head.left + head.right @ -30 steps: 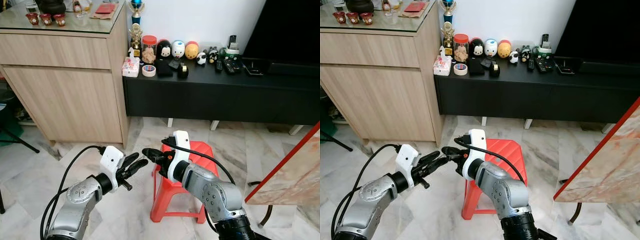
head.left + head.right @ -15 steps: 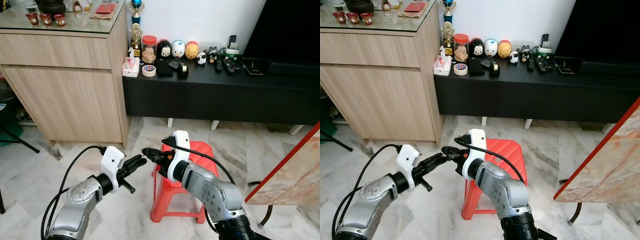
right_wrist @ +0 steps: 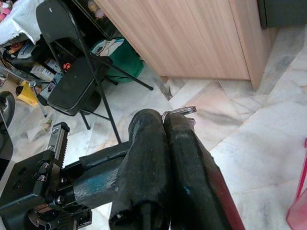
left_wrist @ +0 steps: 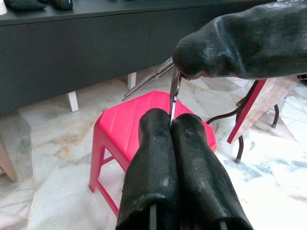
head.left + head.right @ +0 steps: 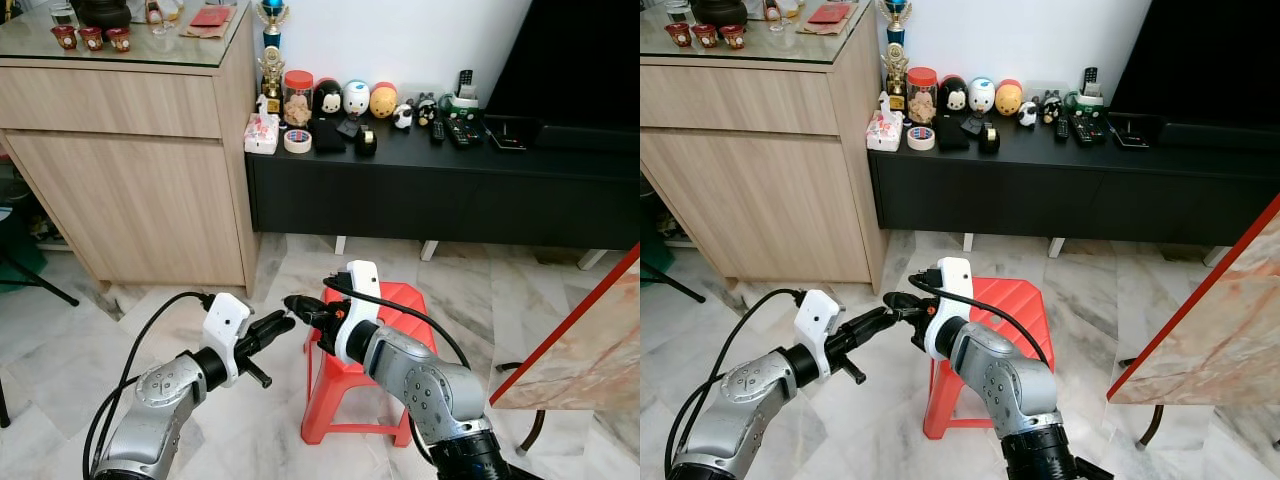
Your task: Hang keys on a hook
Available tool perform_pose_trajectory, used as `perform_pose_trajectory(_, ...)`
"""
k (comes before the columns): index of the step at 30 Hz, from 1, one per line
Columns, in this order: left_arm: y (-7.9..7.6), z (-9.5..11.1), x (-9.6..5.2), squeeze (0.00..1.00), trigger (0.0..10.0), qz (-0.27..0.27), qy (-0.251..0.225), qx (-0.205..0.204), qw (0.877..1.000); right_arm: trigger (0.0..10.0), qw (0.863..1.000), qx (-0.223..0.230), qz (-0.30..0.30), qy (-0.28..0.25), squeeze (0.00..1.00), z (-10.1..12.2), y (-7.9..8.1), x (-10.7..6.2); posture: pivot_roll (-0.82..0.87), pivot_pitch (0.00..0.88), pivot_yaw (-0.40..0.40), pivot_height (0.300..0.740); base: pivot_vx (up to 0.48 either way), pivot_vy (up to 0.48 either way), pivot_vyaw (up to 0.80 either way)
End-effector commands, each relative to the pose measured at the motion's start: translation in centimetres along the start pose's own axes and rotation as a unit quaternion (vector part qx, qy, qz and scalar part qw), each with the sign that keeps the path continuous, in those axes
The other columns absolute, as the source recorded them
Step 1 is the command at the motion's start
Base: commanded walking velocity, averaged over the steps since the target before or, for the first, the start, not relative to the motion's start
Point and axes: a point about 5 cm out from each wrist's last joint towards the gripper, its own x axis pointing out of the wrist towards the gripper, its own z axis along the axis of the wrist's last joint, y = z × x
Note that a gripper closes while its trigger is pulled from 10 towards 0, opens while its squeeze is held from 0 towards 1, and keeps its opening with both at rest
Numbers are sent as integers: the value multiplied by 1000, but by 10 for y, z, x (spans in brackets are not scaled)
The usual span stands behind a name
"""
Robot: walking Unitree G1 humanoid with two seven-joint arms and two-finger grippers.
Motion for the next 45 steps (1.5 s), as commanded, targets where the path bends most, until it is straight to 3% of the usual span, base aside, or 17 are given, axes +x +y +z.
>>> perform_pose_trajectory(1, 1, 3, 1, 0, 0, 5, -3, -1, 1000, 10000, 1000, -9, -7, -3, 0, 1, -1, -1, 85, 45, -119, 740, 0, 0, 0)
perform_pose_trajectory(4, 1, 3, 1, 0, 0, 5, -2, -1, 1000, 10000, 1000, -13, -7, -3, 27, 1, -1, -1, 86, 44, -119, 740, 0, 0, 0)
perform_pose_trajectory(5, 1, 3, 1, 0, 0, 4, -1, -1, 1000, 10000, 1000, -22, -8, -2, 1000, 2, -2, -2, 86, 45, -119, 740, 0, 0, 0)
perform_pose_trajectory(15, 1, 0, -1, 0, 0, 2, 7, 1, 1000, 10000, 999, -36, -22, 0, 1000, 1, -8, -4, 85, 46, -118, 740, 0, 0, 0)
perform_pose_trajectory(24, 2, -8, -7, 0, 0, -5, 34, 10, 999, 10000, 995, -50, -80, -19, 1000, 11, -32, -13, 87, 48, -117, 740, 0, 0, 0)
perform_pose_trajectory(25, 2, -10, -8, 0, 0, -5, 39, 11, 999, 10000, 995, -44, -87, -32, 925, 16, -35, -15, 87, 49, -116, 740, 0, 0, 0)
perform_pose_trajectory(26, 2, -11, -9, 0, 0, -4, 43, 12, 999, 10000, 995, -37, -86, -40, 506, 19, -36, -15, 87, 49, -116, 740, 0, 0, 0)
perform_pose_trajectory(27, 2, -11, -9, 0, 0, -4, 43, 12, 999, 10000, 995, -37, -86, -40, 506, 19, -36, -15, 87, 49, -116, 740, 0, 0, 0)
perform_pose_trajectory(28, 2, -14, -10, 0, 0, -4, 51, 15, 999, 10000, 995, -36, -86, -42, 0, 21, -37, -16, 89, 48, -116, 740, 0, 0, 0)
perform_pose_trajectory(34, 5, -20, -12, 0, 0, 18, 63, 25, 998, 10000, 993, -34, -100, -49, 0, 22, -44, -17, 90, 46, -115, 740, 0, 0, 0)
perform_pose_trajectory(35, 8, -23, -12, 0, 2196, 46, 63, 29, 996, 10000, 989, -32, -131, -58, 0, 18, -56, -19, 88, 43, -113, 740, 0, 0, 0)
perform_pose_trajectory(36, 8, -23, -12, 0, 2196, 46, 63, 29, 996, 10000, 989, -32, -131, -58, 0, 18, -56, -19, 88, 43, -113, 740, 0, 0, 0)
perform_pose_trajectory(37, 11, -24, -12, 0, 6824, 68, 62, 35, 995, 10000, 985, -37, -156, -56, 0, 13, -66, -21, 88, 43, -113, 740, 0, 0, 0)
perform_pose_trajectory(38, 12, -24, -13, 0, 10000, 78, 57, 35, 995, 10000, 983, -44, -170, -52, 0, 9, -71, -22, 89, 41, -113, 740, 0, 0, 0)
perform_pose_trajectory(39, 13, -27, -14, 0, 10000, 92, 52, 22, 994, 10000, 979, -45, -193, -43, 0, 0, -82, -25, 86, 38, -114, 740, 0, 0, 0)
perform_pose_trajectory(42, 14, -31, -15, 0, 10000, 103, 53, 3, 993, 10000, 976, -38, -211, -30, 0, -12, -93, -28, 85, 36, -114, 740, 0, 0, 0)
perform_pose_trajectory(45, 14, -42, -17, 0, 10000, 128, 57, -14, 990, 10000, 963, -27, -266, 15, 0, -49, -119, -40, 77, 26, -115, 740, 0, 0, 0)
